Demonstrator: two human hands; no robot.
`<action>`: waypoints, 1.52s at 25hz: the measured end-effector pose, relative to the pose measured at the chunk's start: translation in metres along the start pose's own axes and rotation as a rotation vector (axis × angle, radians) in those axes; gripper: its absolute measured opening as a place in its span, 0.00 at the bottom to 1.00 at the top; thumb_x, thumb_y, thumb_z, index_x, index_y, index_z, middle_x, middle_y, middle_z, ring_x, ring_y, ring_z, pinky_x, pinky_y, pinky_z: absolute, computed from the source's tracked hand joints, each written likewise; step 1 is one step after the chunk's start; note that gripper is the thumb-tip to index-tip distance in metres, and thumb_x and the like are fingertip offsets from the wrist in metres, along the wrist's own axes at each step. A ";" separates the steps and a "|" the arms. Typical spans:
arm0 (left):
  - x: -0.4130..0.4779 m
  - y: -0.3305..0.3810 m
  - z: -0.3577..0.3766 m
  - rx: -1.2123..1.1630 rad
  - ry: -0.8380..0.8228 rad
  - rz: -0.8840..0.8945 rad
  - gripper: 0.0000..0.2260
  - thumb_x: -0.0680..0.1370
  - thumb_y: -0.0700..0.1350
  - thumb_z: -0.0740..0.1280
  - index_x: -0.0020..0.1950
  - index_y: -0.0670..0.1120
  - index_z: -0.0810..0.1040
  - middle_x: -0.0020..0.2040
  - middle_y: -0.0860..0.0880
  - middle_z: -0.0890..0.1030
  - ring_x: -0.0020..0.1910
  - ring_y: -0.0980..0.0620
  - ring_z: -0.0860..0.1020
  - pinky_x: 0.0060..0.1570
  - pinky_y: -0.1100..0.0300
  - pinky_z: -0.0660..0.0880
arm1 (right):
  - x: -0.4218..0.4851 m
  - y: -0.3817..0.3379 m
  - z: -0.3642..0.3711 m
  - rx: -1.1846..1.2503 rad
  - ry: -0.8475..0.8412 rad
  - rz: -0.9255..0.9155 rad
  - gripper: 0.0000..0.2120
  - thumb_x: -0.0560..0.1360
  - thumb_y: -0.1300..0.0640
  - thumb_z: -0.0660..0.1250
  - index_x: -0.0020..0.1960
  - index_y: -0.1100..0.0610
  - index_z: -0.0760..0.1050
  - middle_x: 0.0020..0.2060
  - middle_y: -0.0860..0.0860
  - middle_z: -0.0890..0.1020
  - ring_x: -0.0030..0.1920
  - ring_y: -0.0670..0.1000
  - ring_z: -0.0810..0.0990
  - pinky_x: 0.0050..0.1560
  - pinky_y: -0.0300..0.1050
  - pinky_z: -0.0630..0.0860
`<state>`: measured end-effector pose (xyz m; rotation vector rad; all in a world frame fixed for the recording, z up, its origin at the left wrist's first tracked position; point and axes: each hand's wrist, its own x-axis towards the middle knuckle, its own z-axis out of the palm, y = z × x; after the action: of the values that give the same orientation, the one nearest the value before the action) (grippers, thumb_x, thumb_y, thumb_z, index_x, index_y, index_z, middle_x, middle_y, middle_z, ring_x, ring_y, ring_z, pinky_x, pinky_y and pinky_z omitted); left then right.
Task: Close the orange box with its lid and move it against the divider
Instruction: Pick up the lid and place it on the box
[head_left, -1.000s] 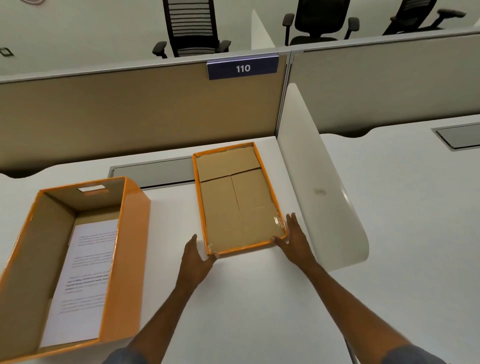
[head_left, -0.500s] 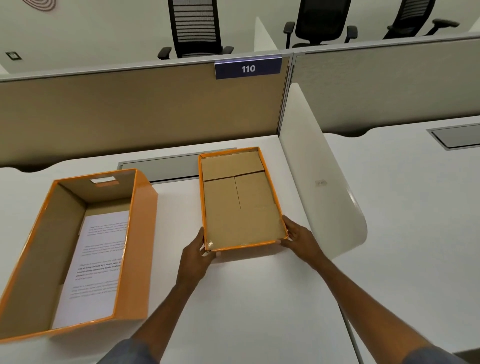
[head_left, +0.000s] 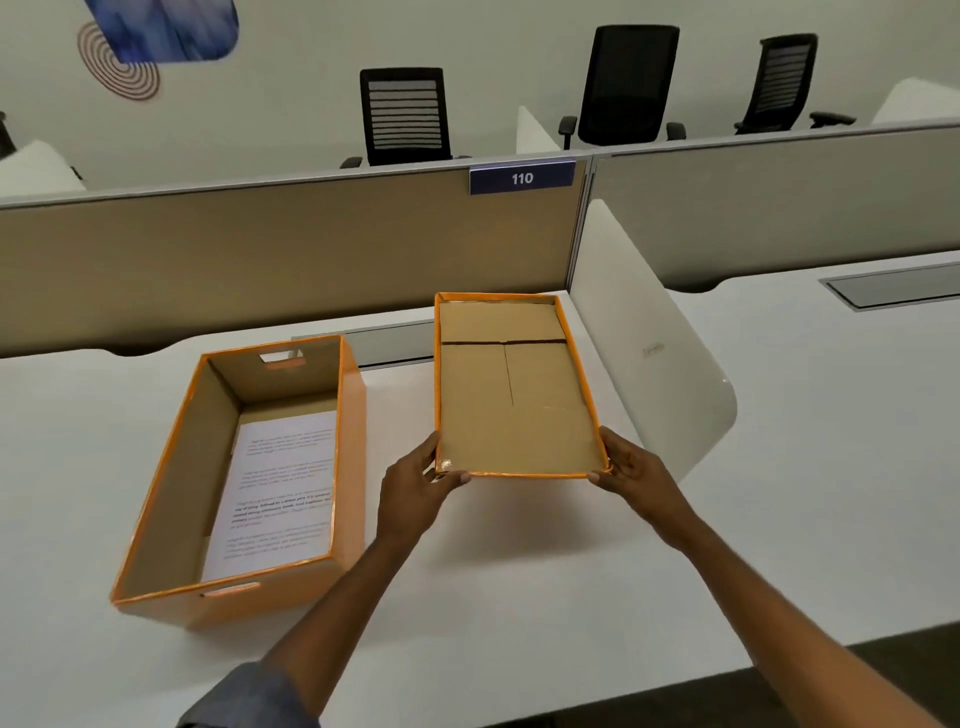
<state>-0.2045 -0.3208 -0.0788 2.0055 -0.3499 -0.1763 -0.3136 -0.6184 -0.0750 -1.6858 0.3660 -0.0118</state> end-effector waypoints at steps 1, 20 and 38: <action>-0.009 0.003 -0.013 0.003 0.014 0.025 0.29 0.70 0.47 0.78 0.70 0.52 0.75 0.56 0.65 0.82 0.55 0.69 0.79 0.56 0.68 0.76 | -0.013 -0.004 0.009 0.011 0.004 -0.019 0.33 0.74 0.68 0.72 0.74 0.48 0.67 0.66 0.39 0.77 0.65 0.37 0.76 0.58 0.33 0.77; -0.143 0.042 -0.189 1.026 0.041 0.848 0.37 0.73 0.28 0.62 0.80 0.44 0.53 0.80 0.42 0.56 0.80 0.43 0.52 0.77 0.42 0.54 | -0.145 -0.112 0.226 0.826 -0.080 0.041 0.32 0.71 0.66 0.70 0.74 0.57 0.68 0.69 0.60 0.75 0.68 0.62 0.76 0.60 0.50 0.80; -0.112 0.097 -0.182 -0.220 0.648 0.175 0.28 0.79 0.47 0.68 0.76 0.50 0.60 0.72 0.57 0.68 0.60 0.71 0.72 0.53 0.74 0.75 | -0.038 -0.136 0.330 0.672 -0.259 0.155 0.32 0.75 0.42 0.72 0.74 0.49 0.66 0.69 0.55 0.76 0.66 0.63 0.78 0.62 0.68 0.76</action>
<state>-0.2770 -0.1701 0.0857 1.6934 -0.0807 0.5157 -0.2466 -0.2770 0.0140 -0.9768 0.2559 0.1783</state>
